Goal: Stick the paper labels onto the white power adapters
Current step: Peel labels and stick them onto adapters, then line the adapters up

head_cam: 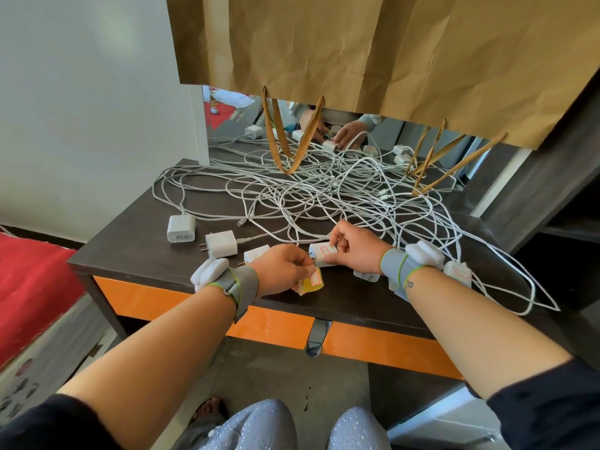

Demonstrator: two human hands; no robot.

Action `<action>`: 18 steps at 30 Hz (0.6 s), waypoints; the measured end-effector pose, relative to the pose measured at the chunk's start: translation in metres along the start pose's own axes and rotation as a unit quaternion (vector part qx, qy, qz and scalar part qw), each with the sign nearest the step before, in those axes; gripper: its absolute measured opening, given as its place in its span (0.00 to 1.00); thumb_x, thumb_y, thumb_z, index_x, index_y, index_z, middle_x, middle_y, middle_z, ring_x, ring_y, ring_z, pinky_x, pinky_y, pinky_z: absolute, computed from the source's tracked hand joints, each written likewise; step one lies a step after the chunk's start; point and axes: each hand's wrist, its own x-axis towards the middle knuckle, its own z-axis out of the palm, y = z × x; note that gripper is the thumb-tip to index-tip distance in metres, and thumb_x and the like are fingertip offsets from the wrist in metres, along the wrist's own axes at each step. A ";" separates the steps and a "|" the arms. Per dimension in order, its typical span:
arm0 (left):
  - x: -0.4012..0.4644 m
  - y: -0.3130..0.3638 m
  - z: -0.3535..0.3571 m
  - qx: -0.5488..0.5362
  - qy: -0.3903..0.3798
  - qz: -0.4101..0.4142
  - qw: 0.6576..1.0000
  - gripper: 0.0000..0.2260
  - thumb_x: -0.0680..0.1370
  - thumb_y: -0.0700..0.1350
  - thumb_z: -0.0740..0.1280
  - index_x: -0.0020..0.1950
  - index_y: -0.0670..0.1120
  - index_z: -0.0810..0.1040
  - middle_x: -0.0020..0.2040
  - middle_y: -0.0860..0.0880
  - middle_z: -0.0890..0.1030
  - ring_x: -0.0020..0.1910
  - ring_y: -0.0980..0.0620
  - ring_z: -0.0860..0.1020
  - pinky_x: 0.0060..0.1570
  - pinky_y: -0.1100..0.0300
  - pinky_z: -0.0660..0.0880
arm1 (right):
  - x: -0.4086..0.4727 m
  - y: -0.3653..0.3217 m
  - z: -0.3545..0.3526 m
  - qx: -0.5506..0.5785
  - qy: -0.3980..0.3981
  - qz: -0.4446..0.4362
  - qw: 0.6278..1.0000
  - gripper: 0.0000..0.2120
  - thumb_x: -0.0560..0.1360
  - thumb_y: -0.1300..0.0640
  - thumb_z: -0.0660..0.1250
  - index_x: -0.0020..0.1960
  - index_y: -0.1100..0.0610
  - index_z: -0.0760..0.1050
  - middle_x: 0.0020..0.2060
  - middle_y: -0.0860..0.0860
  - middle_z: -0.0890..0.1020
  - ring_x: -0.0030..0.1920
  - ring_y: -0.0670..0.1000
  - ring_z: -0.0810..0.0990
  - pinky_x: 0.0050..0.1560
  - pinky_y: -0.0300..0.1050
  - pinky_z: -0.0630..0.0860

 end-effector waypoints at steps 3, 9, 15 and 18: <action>0.000 0.000 0.000 0.003 0.001 0.001 1.000 0.04 0.77 0.43 0.64 0.43 0.48 0.77 0.52 0.44 0.81 0.33 0.54 0.77 0.47 0.55 0.77 | 0.000 0.001 0.000 0.003 -0.002 -0.003 1.000 0.11 0.71 0.54 0.70 0.47 0.52 0.69 0.34 0.47 0.74 0.35 0.47 0.72 0.41 0.41 0.70; -0.001 0.001 0.000 0.006 0.006 -0.002 1.000 0.05 0.77 0.42 0.64 0.43 0.47 0.77 0.49 0.44 0.81 0.31 0.54 0.76 0.47 0.55 0.77 | 0.000 0.002 -0.006 0.023 -0.016 0.005 1.000 0.11 0.72 0.68 0.61 0.45 0.52 0.71 0.36 0.50 0.76 0.39 0.51 0.75 0.45 0.45 0.74; -0.008 0.002 -0.006 -0.002 0.042 0.004 0.999 0.05 0.78 0.46 0.64 0.44 0.48 0.78 0.36 0.48 0.80 0.28 0.57 0.75 0.32 0.65 0.72 | -0.001 -0.003 -0.008 0.028 0.030 0.019 0.999 0.10 0.71 0.65 0.64 0.40 0.50 0.74 0.36 0.48 0.77 0.40 0.49 0.76 0.44 0.43 0.75; -0.015 0.000 -0.012 -0.066 0.077 0.016 0.995 0.07 0.78 0.45 0.64 0.42 0.47 0.78 0.27 0.50 0.76 0.22 0.57 0.71 0.28 0.66 0.72 | -0.006 -0.009 -0.011 0.046 0.081 0.005 0.996 0.07 0.71 0.62 0.65 0.39 0.51 0.76 0.36 0.48 0.77 0.40 0.49 0.76 0.44 0.43 0.74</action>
